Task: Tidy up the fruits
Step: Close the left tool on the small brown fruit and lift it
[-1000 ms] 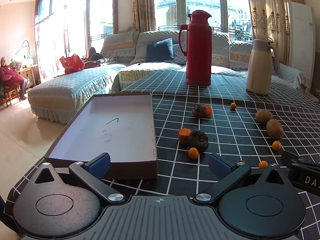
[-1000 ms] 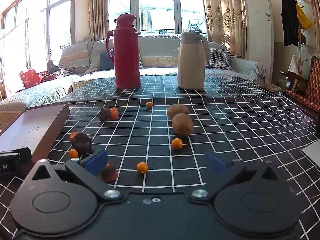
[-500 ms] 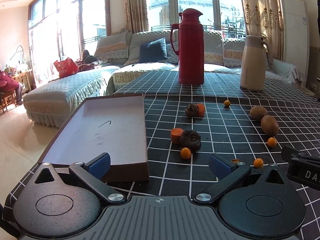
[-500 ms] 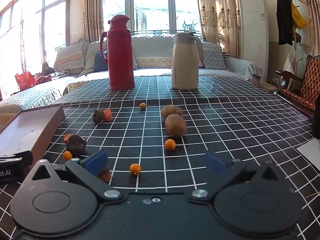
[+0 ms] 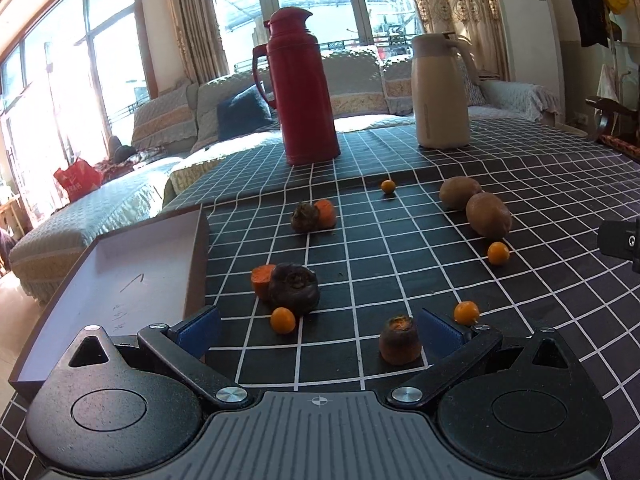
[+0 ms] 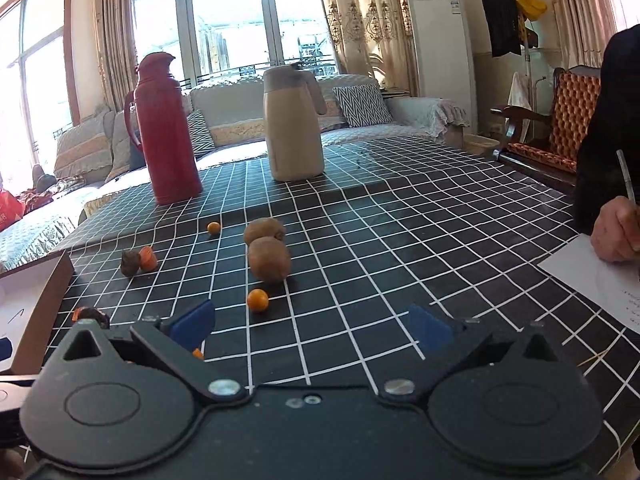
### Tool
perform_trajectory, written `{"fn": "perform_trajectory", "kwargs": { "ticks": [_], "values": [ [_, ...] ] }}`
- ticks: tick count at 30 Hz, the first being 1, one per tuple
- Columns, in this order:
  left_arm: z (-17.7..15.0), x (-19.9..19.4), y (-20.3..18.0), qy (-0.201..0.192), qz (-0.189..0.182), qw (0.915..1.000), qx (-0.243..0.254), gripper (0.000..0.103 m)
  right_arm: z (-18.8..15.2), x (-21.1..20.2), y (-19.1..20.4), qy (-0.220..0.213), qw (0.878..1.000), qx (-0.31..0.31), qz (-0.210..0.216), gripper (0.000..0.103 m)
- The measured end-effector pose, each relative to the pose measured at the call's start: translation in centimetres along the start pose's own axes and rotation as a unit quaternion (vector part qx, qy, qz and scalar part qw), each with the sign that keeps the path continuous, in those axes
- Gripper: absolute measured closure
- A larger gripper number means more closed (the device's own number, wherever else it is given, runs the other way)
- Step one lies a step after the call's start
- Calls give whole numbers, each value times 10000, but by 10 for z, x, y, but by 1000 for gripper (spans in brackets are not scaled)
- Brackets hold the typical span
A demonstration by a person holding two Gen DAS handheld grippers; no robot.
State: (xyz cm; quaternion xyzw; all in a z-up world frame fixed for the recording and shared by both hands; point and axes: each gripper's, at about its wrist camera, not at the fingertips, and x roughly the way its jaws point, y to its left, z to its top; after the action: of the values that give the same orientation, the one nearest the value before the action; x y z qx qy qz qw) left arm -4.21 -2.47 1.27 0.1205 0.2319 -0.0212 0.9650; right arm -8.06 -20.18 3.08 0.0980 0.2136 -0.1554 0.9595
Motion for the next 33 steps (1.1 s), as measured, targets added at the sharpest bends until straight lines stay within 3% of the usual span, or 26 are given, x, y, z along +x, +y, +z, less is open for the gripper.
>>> {"fn": "perform_trajectory", "kwargs": {
  "ticks": [3,6,13,15,16,17,20,24,25,33],
  "values": [
    [-1,0,-18,-253,60,9988,412,0,3,1,-10,10,9999,97,26,0],
    [-1,4,-28,-203,-46,9982,569,0,4,4,-19,89,9996,240,71,0],
    [1,21,-30,202,-389,9988,215,1,5,10,-30,314,9970,665,251,0],
    [1,26,-29,282,-411,9987,123,24,4,8,-29,277,9972,632,285,0],
    [0,32,-28,421,-452,9980,95,46,5,8,-28,255,9974,606,288,0],
    [-1,40,-27,636,-561,9964,11,53,5,7,-27,235,9976,590,288,0],
    [-4,47,-26,804,-668,9944,-141,62,5,6,-25,223,9975,573,339,0],
    [-4,49,-32,777,-720,9943,-104,66,5,7,-25,230,9971,603,413,0],
    [-3,50,-32,786,-762,9939,-127,72,5,7,-24,225,9971,596,415,0],
    [3,34,-24,431,-697,9965,-130,72,4,9,-19,235,9975,461,481,0]
  ]
}}
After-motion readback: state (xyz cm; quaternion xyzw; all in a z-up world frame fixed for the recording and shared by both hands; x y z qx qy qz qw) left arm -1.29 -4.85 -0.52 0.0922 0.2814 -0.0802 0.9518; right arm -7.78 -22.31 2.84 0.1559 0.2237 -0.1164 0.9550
